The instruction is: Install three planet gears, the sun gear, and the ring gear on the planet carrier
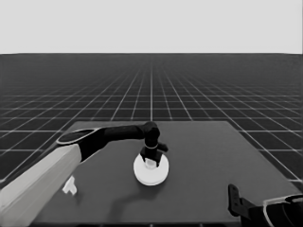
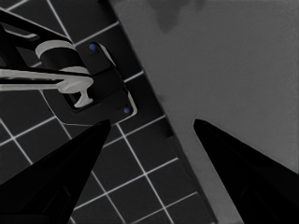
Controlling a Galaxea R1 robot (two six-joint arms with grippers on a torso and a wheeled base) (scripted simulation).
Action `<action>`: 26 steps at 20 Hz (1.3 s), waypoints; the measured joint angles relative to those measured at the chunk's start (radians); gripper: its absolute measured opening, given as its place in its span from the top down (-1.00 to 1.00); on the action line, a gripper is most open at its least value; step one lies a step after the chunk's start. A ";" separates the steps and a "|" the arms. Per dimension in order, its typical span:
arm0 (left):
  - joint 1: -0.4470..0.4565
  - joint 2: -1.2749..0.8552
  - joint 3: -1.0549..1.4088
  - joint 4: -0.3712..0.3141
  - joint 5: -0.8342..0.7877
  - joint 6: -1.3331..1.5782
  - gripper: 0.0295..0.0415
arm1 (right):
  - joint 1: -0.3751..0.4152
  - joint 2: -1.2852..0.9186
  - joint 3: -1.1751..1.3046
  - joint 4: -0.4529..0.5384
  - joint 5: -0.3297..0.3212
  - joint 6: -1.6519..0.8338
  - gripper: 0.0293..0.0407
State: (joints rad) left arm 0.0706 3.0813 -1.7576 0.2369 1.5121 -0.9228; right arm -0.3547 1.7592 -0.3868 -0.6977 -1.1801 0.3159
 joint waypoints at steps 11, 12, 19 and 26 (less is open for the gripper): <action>0.007 0.001 0.000 -0.002 0.000 0.096 0.12 | 0.000 0.000 0.000 0.000 0.000 0.000 -0.61; 0.007 0.001 0.000 -0.002 0.000 0.105 0.12 | 0.000 0.000 0.000 0.000 0.000 0.000 -0.61; 0.012 0.000 0.000 -0.001 -0.001 0.117 -0.49 | 0.000 0.000 0.000 0.000 0.000 0.000 -0.61; -0.087 -0.012 0.051 -0.082 0.023 -0.374 -0.50 | 0.000 0.000 0.000 0.000 0.000 0.000 -0.61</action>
State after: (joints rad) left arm -0.0167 3.0691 -1.7067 0.1553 1.5347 -1.2964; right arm -0.3547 1.7592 -0.3868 -0.6977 -1.1801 0.3159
